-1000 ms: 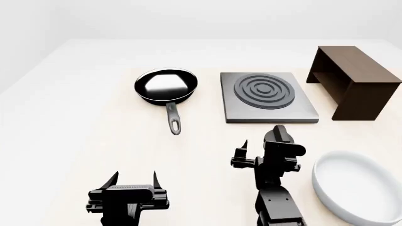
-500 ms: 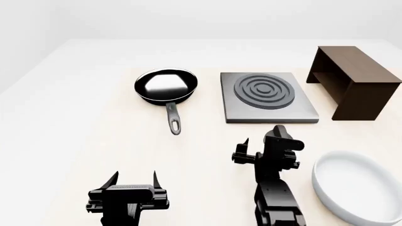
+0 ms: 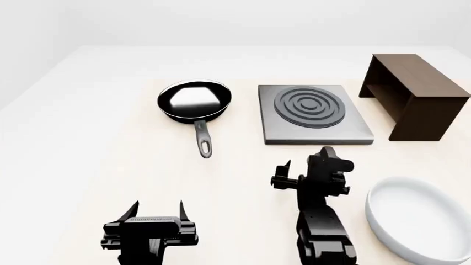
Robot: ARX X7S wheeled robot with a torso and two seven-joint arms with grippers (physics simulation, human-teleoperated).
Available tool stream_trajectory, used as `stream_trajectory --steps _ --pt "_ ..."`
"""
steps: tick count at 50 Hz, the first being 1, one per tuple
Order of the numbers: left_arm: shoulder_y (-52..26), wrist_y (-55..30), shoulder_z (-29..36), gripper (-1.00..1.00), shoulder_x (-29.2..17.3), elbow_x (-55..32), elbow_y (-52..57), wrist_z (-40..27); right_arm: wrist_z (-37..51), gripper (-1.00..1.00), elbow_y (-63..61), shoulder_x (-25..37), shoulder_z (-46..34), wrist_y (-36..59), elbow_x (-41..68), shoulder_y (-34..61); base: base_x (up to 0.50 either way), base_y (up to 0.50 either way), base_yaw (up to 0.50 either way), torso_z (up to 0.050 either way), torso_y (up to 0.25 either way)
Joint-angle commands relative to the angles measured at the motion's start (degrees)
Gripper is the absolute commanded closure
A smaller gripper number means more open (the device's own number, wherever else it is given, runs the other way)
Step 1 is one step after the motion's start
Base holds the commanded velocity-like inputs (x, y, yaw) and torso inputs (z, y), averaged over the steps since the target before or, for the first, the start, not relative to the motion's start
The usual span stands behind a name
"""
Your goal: Turn on the stove.
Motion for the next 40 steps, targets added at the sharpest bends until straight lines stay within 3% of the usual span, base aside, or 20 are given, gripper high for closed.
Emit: stream_trajectory --steps 1,40 --pt "0.6 1.5 -0.4 -1.0 0.4 0.1 0.8 1.1 -0.1 -1.0 0.0 -0.7 -0.2 0.9 -0.4 0.3 0.0 0.0 0.0 0.0 0.0" --pt "0.4 1.9 0.4 -1.0 -0.2 -0.5 0.4 0.3 1.5 -1.0 0.0 -0.8 -2.5 4.2 2.6 2.8 0.0 0.0 0.0 0.0 0.0"
